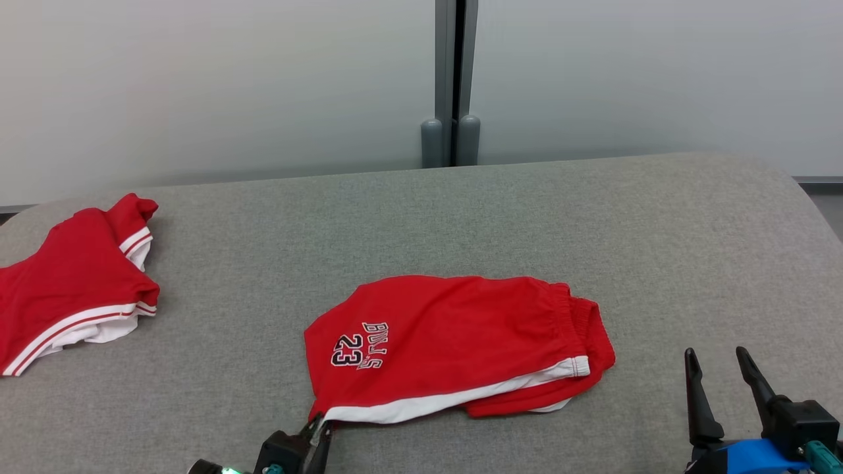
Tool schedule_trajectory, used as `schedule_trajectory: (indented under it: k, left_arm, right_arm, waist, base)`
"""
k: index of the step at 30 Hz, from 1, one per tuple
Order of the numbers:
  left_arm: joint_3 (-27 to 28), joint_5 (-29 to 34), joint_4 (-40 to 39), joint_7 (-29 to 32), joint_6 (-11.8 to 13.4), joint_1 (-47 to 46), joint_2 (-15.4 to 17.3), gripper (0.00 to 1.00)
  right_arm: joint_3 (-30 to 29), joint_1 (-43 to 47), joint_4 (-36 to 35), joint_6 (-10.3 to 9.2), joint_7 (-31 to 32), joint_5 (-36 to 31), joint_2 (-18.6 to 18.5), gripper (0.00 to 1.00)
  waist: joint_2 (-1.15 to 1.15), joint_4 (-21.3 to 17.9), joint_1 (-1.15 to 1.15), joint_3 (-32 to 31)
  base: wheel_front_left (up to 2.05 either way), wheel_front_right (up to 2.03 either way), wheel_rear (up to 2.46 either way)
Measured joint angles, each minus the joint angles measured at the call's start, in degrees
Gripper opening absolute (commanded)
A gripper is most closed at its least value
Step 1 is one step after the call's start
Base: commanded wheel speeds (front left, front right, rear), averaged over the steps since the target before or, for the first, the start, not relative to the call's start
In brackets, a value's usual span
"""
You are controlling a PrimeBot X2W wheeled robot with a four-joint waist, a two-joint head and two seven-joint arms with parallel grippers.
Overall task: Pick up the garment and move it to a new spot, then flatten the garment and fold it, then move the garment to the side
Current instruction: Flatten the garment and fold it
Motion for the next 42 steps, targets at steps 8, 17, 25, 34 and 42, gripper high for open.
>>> schedule_trajectory:
  k: [8, 17, 25, 34, 42]
  left_arm:
    - [6.44, -3.65, -5.15, -0.01, -1.1, 1.2, -1.69, 1.0]
    - [11.34, -3.76, -13.56, -0.08, -2.54, 1.81, -2.92, 1.0]
    - [16.88, -3.69, -15.01, -0.07, -1.19, 1.83, -5.82, 1.0]
    - [21.69, -2.41, -13.29, -0.08, -1.67, 3.49, -7.78, 1.0]
    - [24.17, -0.68, -12.12, -0.07, -3.09, 4.19, -8.86, 1.0]
  right_arm:
    - [0.34, -0.05, -0.21, 0.0, 0.0, 0.07, 0.0, 1.0]
    - [0.38, -0.11, -1.81, 0.0, 0.0, 0.31, -0.01, 1.0]
    - [1.24, -0.71, -2.7, 0.0, 0.0, 0.91, 0.0, 1.0]
    - [3.76, -0.76, -3.45, 0.0, 0.0, 2.03, 0.0, 1.0]
    - [4.71, -0.75, -3.05, 0.0, 0.0, 2.45, -0.01, 1.0]
  waist:
    - [0.0, 0.63, 0.0, -0.53]
    - [0.0, 1.49, 0.0, -1.45]
    - [0.0, 2.23, 0.0, -2.28]
    - [0.0, 2.79, 0.0, -3.17]
    - [0.0, 3.11, 0.0, -3.18]
  base:
    - [0.0, 0.0, 0.0]
    - [0.0, 0.0, 0.0]
    - [0.0, 0.0, 0.0]
    - [0.0, 0.0, 0.0]
    - [0.0, 0.0, 0.0]
